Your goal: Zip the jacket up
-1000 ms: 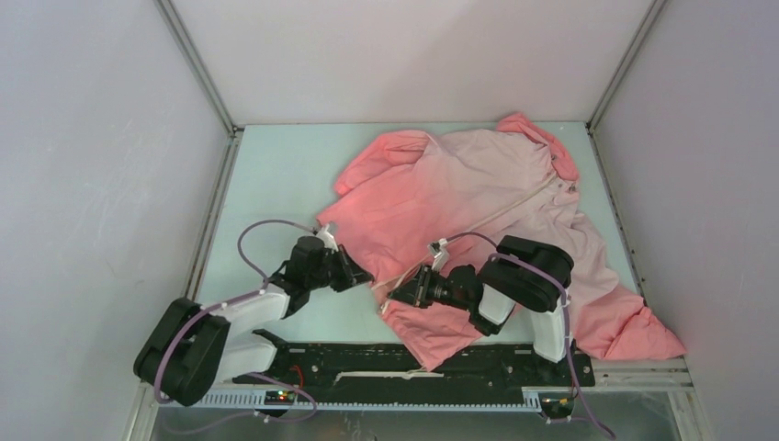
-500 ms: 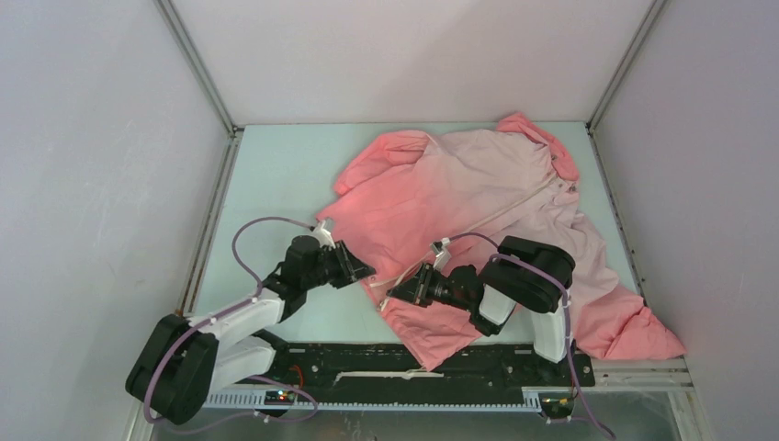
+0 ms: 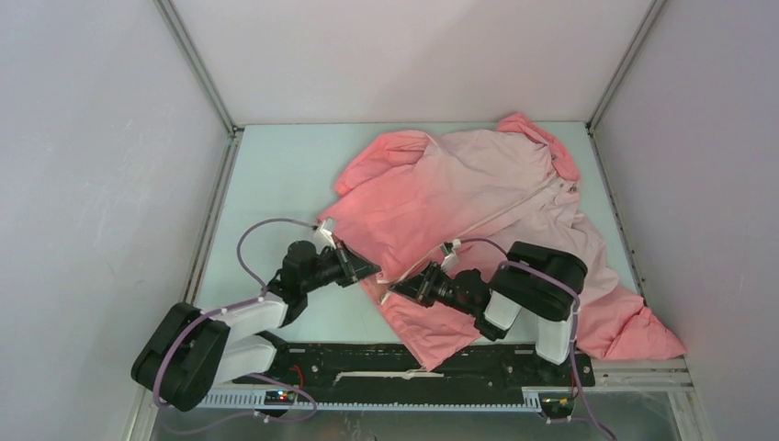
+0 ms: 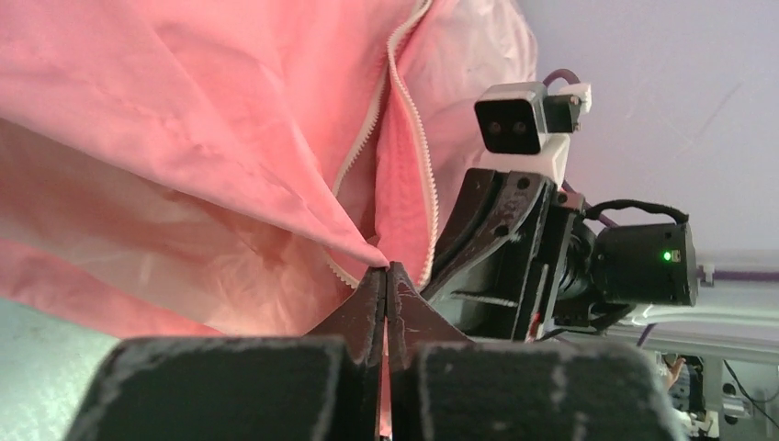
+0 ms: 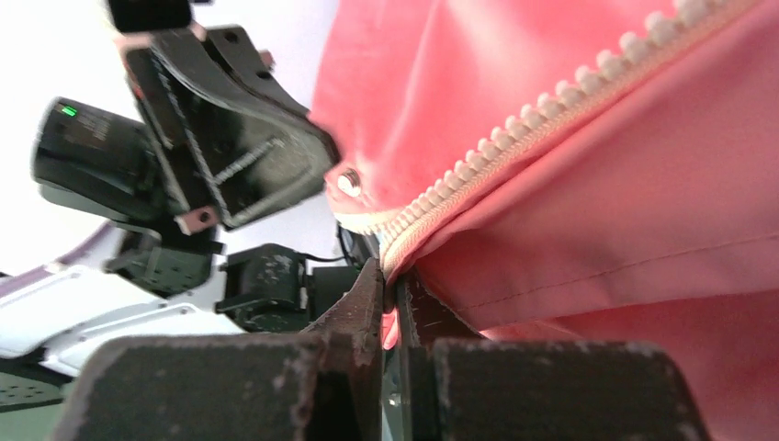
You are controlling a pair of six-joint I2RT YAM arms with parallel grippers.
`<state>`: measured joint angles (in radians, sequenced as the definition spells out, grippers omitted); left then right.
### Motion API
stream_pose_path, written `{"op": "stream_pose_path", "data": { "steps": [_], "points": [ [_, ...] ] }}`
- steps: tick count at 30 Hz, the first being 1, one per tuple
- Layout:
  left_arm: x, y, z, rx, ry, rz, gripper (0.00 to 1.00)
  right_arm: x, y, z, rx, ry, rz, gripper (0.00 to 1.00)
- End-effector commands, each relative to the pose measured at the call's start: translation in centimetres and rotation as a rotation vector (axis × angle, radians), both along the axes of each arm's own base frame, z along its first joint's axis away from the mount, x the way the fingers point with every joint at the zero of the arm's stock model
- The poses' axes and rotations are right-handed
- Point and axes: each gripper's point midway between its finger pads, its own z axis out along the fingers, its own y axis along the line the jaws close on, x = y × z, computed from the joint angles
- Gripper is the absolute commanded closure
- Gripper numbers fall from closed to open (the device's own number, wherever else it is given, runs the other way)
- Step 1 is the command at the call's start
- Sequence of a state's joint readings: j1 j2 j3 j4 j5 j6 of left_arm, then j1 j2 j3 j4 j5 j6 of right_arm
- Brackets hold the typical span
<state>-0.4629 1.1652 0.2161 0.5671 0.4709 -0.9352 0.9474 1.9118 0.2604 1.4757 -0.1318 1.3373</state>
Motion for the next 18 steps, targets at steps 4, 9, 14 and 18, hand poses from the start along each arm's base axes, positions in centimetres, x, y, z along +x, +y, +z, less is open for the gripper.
{"op": "stream_pose_path", "data": {
  "steps": [4,9,14,18],
  "points": [
    [-1.3,-0.5,5.4,-0.166,-0.274,-0.048,1.0,1.4,-0.5,6.1,0.143,-0.106,-0.097,1.0],
    [-2.1,-0.3,8.6,-0.243,-0.431,-0.05,1.0,1.3,-0.2,7.6,0.145,-0.202,-0.095,1.0],
    [-2.6,0.0,10.2,-0.24,-0.551,-0.034,1.0,1.3,-0.3,9.2,0.149,-0.288,-0.121,1.0],
    [-2.8,0.0,10.7,-0.228,-0.6,-0.039,1.0,1.1,-0.1,10.5,0.154,-0.355,-0.118,1.0]
  ]
}}
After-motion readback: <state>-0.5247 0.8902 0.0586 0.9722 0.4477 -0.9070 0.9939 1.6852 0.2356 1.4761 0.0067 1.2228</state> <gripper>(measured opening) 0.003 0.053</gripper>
